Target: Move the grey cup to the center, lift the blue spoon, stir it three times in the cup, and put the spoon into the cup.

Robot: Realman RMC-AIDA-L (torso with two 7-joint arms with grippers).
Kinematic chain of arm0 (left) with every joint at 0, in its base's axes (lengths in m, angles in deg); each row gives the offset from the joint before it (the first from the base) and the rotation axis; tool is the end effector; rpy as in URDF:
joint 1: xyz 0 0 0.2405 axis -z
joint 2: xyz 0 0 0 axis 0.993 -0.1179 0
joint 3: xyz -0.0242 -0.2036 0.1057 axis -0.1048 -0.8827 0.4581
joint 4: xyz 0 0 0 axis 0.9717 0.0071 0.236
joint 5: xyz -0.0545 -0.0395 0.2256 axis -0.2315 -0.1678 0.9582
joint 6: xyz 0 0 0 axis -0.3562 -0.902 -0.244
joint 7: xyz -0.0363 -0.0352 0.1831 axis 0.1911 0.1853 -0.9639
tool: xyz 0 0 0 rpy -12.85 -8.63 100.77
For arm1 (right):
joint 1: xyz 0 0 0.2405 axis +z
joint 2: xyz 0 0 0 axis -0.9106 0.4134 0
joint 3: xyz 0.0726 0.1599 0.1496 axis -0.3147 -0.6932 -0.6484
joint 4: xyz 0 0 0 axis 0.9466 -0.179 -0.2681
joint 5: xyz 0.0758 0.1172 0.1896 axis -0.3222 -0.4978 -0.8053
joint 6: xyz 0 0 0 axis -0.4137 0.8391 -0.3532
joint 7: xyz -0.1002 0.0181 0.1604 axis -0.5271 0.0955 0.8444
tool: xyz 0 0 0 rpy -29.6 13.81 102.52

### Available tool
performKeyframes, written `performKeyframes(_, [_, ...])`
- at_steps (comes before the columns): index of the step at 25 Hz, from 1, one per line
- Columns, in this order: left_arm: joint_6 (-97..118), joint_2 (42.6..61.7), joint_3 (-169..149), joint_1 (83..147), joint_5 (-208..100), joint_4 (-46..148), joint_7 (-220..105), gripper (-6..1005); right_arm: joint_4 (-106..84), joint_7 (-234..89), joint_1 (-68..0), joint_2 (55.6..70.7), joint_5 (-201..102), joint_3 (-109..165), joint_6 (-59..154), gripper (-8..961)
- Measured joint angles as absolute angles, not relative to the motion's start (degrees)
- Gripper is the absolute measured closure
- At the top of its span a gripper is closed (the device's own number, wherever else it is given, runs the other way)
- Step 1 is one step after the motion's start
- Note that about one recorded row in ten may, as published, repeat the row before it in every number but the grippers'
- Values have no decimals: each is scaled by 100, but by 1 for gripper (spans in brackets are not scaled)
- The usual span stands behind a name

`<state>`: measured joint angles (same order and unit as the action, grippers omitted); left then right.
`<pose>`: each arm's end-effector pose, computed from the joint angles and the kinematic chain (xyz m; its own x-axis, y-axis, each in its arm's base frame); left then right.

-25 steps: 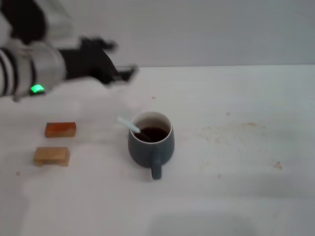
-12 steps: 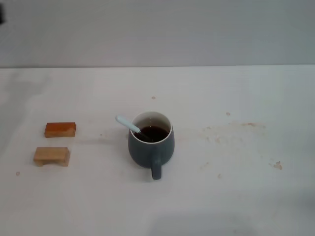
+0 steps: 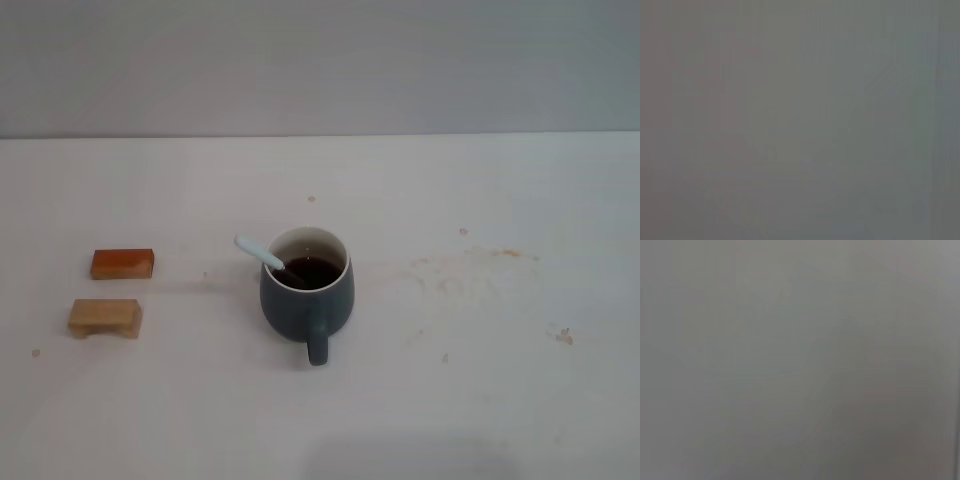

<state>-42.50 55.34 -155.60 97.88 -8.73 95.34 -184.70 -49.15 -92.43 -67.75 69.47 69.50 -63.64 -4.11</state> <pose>-0.3877 0.3932 0.1718 0.6818 0.0031 0.7315 0.7280 0.0952 -0.6789 0.4380 0.2746 0.1086 0.7926 -0.0159 -0.6095 -0.4899 0.5785 -0.6522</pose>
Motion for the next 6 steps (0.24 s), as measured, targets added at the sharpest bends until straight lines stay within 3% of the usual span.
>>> performKeyframes(6, [-4652, 5521, -16139, 9785, -1130, 8912, -19395, 153, -4718, -8710, -6784, 6927, 6860, -6438, -584, 841])
